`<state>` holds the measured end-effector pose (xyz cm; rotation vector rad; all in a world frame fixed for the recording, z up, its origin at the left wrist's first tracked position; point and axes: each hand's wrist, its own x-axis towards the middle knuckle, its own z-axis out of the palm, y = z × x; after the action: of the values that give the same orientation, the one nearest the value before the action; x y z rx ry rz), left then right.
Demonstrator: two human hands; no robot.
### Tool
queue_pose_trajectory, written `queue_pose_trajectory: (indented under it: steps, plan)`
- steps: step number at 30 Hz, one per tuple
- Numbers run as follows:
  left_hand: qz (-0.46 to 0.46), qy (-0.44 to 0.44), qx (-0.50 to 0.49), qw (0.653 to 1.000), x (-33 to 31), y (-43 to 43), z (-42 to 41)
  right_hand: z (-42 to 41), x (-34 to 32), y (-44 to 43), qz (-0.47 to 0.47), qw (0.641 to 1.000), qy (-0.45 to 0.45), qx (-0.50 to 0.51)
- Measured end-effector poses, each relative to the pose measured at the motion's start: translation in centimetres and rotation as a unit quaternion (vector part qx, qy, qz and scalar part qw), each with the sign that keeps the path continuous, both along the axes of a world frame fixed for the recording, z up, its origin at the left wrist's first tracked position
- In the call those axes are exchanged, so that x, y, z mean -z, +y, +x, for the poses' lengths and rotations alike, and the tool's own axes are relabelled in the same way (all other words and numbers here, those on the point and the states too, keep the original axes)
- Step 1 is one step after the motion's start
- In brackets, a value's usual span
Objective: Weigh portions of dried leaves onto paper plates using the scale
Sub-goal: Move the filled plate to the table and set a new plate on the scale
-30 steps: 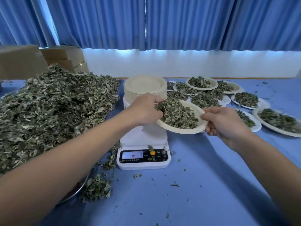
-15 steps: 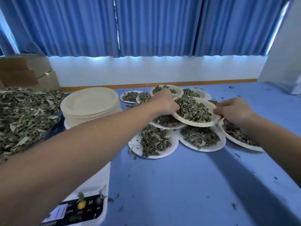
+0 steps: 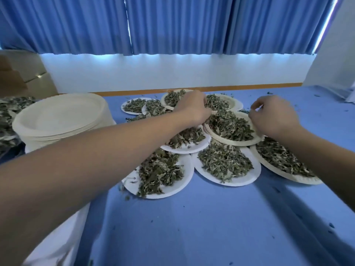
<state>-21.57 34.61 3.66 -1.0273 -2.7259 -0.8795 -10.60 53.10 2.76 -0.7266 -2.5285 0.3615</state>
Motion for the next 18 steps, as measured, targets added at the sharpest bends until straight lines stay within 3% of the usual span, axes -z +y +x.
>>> queue_pose_trajectory:
  steps: [4, 9, 18]
  plan:
    - [0.045, 0.055, 0.033, 0.997, -1.2, -5.0, 1.1, -0.4, -0.7, -7.1, 0.018, 0.985, 0.082, -0.149]
    - [0.056, 0.135, 0.049, 0.988, -3.3, -13.2, 3.7, -1.0, -2.2, -17.3, -0.024, 0.956, 0.074, -0.283]
    - [0.036, 0.176, -0.02, 0.984, -4.5, -28.0, 6.5, -1.5, -3.2, -29.7, -0.069, 0.926, 0.076, -0.363]
